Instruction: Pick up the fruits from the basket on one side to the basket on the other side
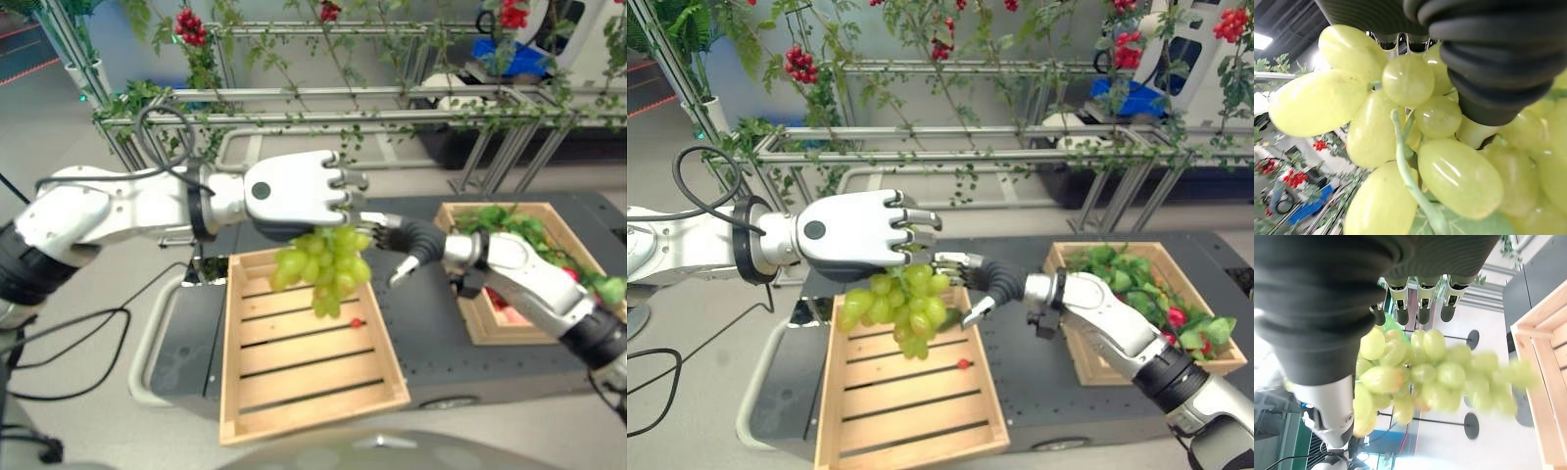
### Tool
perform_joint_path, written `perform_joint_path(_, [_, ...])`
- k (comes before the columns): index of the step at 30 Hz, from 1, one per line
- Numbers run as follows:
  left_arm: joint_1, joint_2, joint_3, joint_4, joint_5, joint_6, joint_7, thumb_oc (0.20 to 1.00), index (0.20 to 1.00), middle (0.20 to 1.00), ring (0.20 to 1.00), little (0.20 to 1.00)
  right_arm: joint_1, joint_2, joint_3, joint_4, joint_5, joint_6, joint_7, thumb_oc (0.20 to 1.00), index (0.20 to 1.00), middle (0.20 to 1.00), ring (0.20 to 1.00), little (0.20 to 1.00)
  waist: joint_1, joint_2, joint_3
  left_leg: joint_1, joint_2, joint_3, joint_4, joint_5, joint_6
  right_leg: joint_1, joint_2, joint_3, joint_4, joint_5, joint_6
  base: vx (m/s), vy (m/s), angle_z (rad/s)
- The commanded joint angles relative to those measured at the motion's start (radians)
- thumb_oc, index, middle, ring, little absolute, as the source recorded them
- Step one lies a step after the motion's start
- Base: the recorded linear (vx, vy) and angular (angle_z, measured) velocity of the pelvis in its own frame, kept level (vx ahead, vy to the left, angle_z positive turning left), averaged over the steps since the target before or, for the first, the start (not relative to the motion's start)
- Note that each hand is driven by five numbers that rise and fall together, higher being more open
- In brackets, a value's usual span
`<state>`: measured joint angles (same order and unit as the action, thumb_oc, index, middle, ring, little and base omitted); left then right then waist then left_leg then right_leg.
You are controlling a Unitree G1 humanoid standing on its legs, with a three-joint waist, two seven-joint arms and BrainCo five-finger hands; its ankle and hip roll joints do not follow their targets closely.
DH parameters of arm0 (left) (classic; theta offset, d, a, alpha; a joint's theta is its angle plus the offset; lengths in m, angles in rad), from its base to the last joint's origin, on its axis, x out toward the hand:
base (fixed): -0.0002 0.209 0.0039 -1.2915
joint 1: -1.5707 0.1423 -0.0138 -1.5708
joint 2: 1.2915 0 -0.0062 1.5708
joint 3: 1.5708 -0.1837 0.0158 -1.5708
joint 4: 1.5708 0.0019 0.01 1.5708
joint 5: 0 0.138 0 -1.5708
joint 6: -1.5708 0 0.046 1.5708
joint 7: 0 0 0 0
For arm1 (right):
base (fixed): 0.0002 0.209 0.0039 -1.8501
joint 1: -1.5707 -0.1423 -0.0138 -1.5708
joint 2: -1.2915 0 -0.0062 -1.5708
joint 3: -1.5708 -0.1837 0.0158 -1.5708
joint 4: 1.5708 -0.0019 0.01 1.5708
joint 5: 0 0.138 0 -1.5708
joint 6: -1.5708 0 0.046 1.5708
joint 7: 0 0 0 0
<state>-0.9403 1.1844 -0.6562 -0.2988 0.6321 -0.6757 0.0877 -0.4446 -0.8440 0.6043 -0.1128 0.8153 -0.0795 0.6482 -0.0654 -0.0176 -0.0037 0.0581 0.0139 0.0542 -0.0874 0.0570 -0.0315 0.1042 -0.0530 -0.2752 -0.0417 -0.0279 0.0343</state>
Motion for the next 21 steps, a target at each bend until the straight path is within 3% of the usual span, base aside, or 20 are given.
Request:
perform_joint_path(1, [-0.087,-0.043,-0.004,0.090,-0.091,0.044,0.026,0.200,0.200,0.200,0.200,0.200,-0.088,0.025,0.038,-0.066,0.070,-0.028,0.004,1.000,1.000,1.000,1.000,1.000,0.013,-0.020,-0.037,0.043,-0.021,0.025,0.023,-0.112,-0.003,-0.076,-0.001,0.003,0.094,-0.033,0.095,0.00,0.000,0.00])
perform_joint_path(15, [-0.107,-0.117,-0.036,0.100,-0.063,0.063,0.057,0.200,0.200,0.200,0.200,0.200,-0.111,0.166,0.119,-0.062,0.100,-0.016,-0.010,1.000,1.000,1.000,1.000,1.000,0.015,-0.024,-0.029,0.043,-0.019,0.024,0.025,-0.112,-0.001,-0.076,0.003,0.007,0.096,-0.036,0.090,0.00,0.000,0.00])
perform_joint_path(21, [-0.126,-0.141,-0.068,0.105,-0.046,0.060,0.076,0.200,0.200,0.200,0.200,0.200,-0.125,0.200,0.188,-0.074,0.198,0.039,0.055,1.000,1.000,1.000,1.000,1.000,0.020,-0.027,-0.026,0.039,-0.018,0.024,0.027,-0.111,-0.002,-0.079,0.002,0.005,0.098,-0.036,0.090,0.00,0.000,0.00])
